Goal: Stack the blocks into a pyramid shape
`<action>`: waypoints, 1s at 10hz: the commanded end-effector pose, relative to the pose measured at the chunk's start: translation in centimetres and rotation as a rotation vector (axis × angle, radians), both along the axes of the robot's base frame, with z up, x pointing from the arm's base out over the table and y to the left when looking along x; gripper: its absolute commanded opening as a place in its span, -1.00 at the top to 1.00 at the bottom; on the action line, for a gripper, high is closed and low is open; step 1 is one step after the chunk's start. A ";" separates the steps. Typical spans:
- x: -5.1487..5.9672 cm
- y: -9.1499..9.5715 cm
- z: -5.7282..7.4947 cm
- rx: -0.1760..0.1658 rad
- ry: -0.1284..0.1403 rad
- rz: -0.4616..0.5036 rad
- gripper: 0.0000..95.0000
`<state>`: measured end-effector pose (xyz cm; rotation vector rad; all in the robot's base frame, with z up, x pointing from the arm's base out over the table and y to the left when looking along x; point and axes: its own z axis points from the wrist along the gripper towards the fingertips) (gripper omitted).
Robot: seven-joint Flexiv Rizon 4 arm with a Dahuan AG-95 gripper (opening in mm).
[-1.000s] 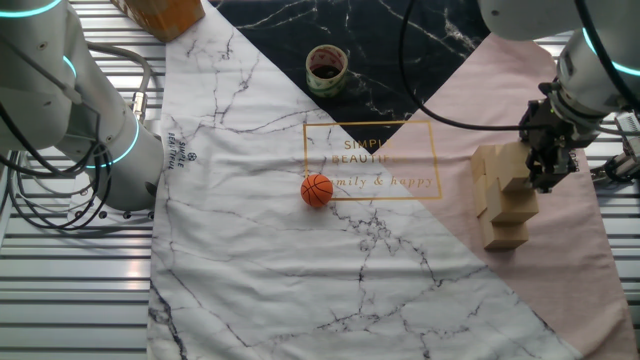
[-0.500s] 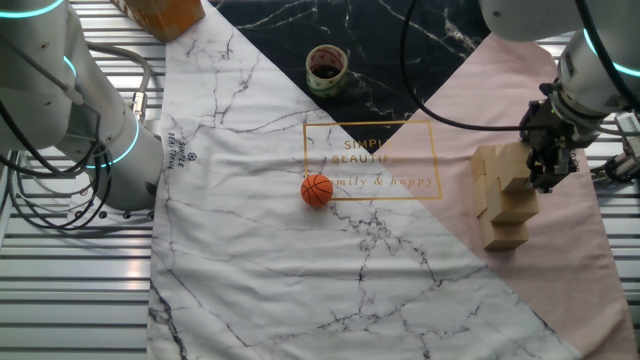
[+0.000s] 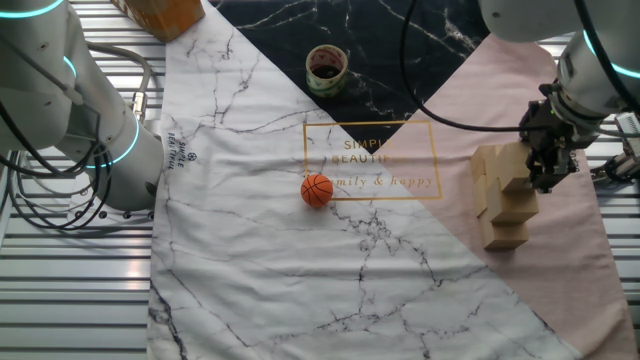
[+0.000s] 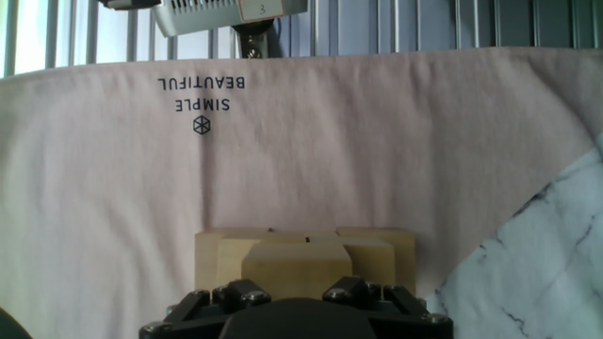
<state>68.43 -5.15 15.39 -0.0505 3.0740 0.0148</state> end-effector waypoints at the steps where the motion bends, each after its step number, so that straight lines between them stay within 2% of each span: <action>1: 0.1 0.0 -0.1 0.003 0.001 0.002 0.20; 3: 0.1 0.0 -0.1 0.004 0.000 0.008 0.20; 4: 0.1 0.0 -0.1 0.006 -0.001 0.012 -0.20; 6: 0.1 0.0 -0.1 0.007 -0.002 0.016 -0.20; 7: 0.1 0.0 -0.1 0.007 -0.004 0.022 -0.60; 10: 0.1 0.0 -0.1 0.005 0.000 0.046 -0.60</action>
